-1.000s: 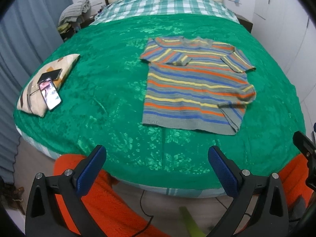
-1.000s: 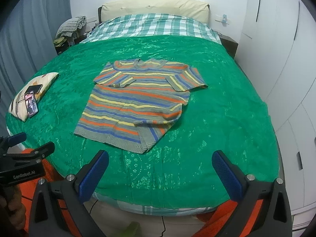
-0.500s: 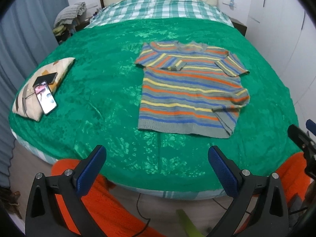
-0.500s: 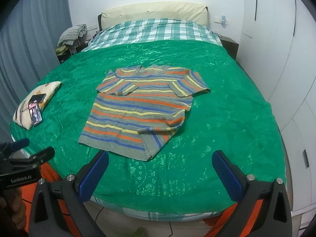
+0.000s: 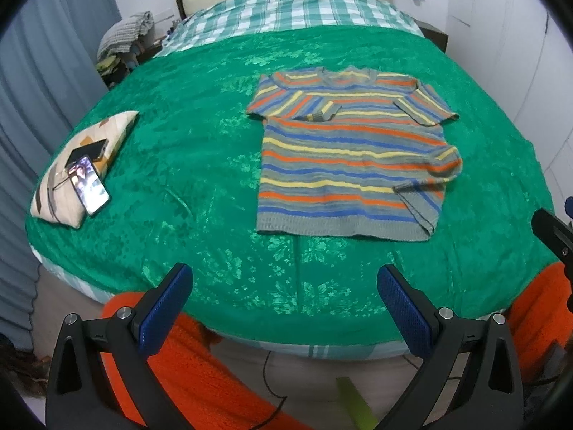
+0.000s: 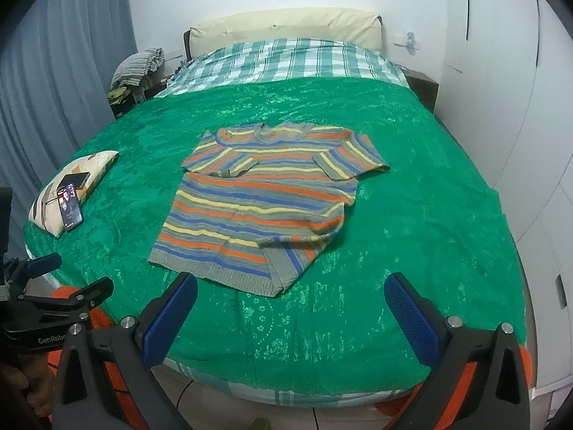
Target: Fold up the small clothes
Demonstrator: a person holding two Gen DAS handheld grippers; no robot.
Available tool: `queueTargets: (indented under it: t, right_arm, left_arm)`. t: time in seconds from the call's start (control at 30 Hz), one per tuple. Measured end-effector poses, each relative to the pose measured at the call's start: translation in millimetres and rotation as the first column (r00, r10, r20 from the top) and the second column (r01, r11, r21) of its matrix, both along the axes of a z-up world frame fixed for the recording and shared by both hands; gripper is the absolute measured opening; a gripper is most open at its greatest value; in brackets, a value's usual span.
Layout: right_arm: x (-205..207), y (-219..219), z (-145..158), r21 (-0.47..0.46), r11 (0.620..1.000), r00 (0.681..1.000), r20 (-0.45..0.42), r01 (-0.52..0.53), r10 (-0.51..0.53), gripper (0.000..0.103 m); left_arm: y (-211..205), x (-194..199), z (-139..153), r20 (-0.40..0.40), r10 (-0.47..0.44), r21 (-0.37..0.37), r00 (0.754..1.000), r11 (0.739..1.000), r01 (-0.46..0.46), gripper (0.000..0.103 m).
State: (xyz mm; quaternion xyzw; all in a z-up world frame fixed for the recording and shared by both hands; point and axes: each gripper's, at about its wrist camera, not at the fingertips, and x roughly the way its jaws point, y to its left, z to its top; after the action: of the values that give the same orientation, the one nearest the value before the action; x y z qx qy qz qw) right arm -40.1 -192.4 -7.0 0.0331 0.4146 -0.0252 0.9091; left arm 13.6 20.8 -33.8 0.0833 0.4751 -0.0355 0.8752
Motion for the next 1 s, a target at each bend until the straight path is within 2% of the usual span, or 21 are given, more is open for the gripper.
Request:
queueTargets:
  t: [0.43,1.0]
  right_arm:
    - [3,1,-14,-0.006,1.0,0.997,-0.072,-0.001,0.001,0.103]
    - [4,7,-21,-0.021,0.999,0.994,-0.101,-0.032,0.029,0.103]
  left_arm:
    - [9,4,-7,-0.035,0.041,-0.033,0.999,0.999,-0.042,0.103]
    - [12,4,-13,-0.047,0.043,-0.031,0.998,0.999,-0.045,0.103]
